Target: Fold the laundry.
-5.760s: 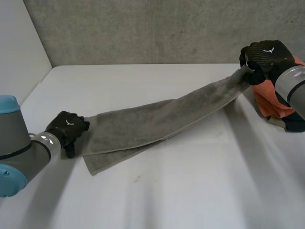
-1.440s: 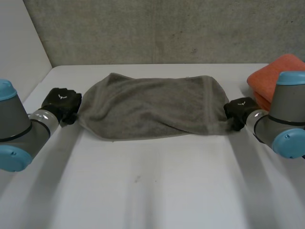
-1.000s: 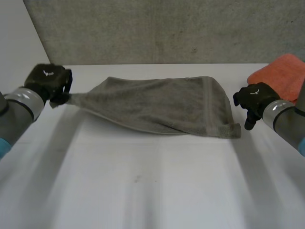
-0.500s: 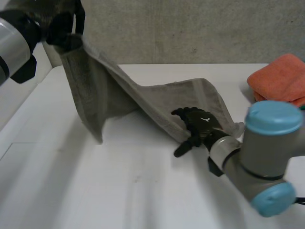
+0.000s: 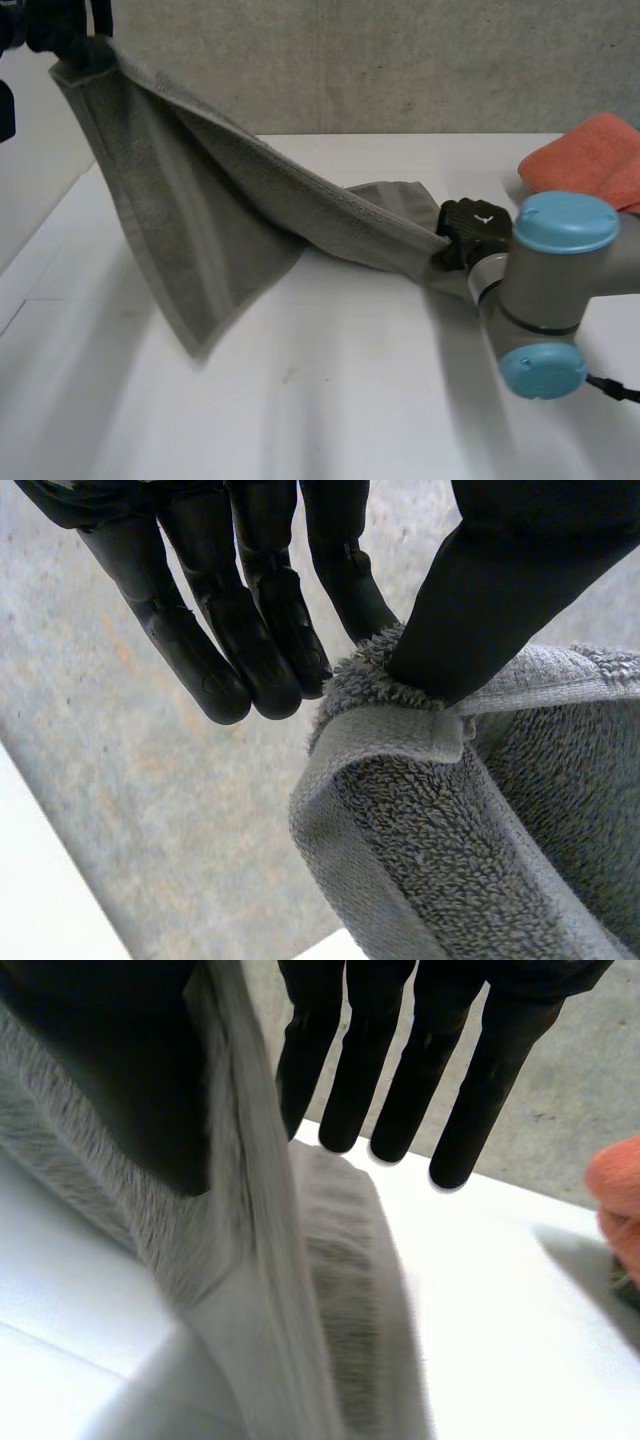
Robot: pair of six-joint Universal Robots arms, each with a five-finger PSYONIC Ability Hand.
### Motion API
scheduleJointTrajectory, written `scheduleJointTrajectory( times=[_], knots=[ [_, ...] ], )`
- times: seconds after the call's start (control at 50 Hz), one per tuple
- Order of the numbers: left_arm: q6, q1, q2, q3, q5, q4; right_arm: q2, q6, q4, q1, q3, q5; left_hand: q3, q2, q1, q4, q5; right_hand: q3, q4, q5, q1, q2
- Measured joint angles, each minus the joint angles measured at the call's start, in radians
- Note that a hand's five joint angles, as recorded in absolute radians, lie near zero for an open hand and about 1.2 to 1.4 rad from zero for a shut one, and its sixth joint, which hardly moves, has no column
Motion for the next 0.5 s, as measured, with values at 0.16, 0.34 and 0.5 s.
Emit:
scheduleJointTrajectory(
  times=[0.16,0.34,0.5],
  knots=[
    [-0.005,0.067,-0.006,-0.095,0.041,0.005,-0.021,-0.151,0.024,-0.12,-0.001,-0.131,0.0,0.0,0.0,0.0,0.0,0.221,0.232,0.199,0.167,0.211],
    [0.169,0.119,-0.071,-0.247,0.108,-0.036,-0.25,-0.61,0.444,-0.25,-0.08,-0.306,0.0,0.0,0.0,0.0,0.0,0.222,0.233,0.199,0.167,0.211],
    [0.561,0.129,-0.22,-0.37,0.158,-0.173,-0.377,-0.943,0.801,-0.269,-0.102,-0.365,0.0,0.0,0.0,0.0,0.0,0.222,0.233,0.2,0.167,0.211]
  ],
)
